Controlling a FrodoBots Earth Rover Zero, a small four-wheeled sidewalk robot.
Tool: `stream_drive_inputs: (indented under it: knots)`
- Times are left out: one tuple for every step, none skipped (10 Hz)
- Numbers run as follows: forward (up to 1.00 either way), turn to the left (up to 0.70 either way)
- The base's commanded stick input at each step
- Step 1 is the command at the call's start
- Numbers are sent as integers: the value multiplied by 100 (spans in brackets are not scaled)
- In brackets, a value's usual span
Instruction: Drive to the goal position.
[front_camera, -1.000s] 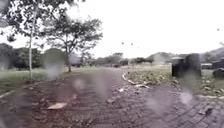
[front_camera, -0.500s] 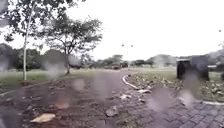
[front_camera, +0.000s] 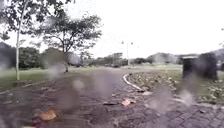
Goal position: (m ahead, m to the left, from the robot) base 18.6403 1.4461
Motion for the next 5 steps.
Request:
stream_drive_inputs:
  knots:
    - [70, 0]
    - [70, 0]
    - [70, 0]
    - [70, 5]
    - [70, 28]
